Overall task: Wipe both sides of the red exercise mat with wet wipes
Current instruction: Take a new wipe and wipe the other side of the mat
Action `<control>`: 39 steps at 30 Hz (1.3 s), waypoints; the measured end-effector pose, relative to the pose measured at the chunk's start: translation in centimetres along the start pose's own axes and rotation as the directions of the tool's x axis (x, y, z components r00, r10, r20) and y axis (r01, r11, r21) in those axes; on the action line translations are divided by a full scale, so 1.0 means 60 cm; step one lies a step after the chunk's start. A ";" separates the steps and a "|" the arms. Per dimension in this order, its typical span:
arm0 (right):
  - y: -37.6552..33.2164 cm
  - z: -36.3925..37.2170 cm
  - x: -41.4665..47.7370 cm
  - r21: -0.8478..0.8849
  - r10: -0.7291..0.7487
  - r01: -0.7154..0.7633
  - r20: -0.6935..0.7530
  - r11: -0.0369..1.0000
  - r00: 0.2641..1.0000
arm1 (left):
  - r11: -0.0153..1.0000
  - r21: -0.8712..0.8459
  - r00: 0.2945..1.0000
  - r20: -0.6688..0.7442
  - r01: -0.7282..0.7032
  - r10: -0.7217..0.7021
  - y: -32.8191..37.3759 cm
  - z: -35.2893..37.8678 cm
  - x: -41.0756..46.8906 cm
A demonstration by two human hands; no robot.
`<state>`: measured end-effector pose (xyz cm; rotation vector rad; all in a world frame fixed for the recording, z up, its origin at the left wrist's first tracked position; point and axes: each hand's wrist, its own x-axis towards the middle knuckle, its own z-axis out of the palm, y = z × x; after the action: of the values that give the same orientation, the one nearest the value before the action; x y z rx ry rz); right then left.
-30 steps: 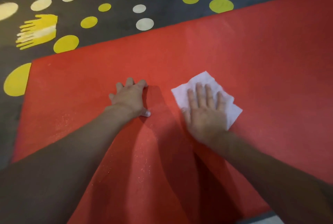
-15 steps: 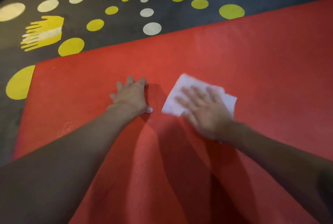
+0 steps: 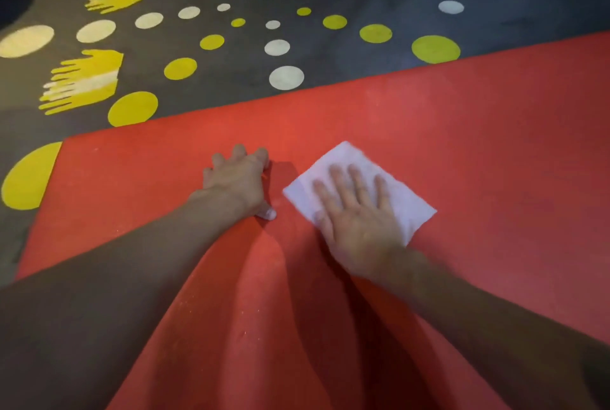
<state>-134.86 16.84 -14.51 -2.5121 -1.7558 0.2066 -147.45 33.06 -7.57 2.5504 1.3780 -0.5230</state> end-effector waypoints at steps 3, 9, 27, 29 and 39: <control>0.043 -0.015 0.019 -0.014 -0.264 0.265 0.059 0.964 0.963 | 1.000 0.009 0.997 0.070 0.027 -0.027 -0.003 -0.005 0.009; 0.029 -0.013 0.086 -0.026 0.119 -0.118 0.027 0.993 0.993 | 0.999 0.011 0.999 -0.022 -0.050 0.050 -0.035 -0.033 0.066; 0.040 -0.023 0.236 -0.010 0.326 -0.326 -0.014 0.945 0.945 | 0.995 0.039 0.989 0.117 -0.095 0.090 -0.053 -0.004 0.143; -0.014 -0.012 0.221 -0.007 0.112 -0.111 0.022 0.994 0.994 | 0.994 0.038 0.988 0.124 -0.102 0.097 -0.054 -0.001 0.145; 0.001 -0.025 0.294 -0.005 0.027 -0.027 0.018 1.000 0.999 | 0.999 0.024 0.987 0.156 -0.033 0.029 -0.038 -0.025 0.110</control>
<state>-128.58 33.40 -14.24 -2.5466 -1.7318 0.2278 -145.70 39.87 -8.80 2.4875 1.2834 -0.7231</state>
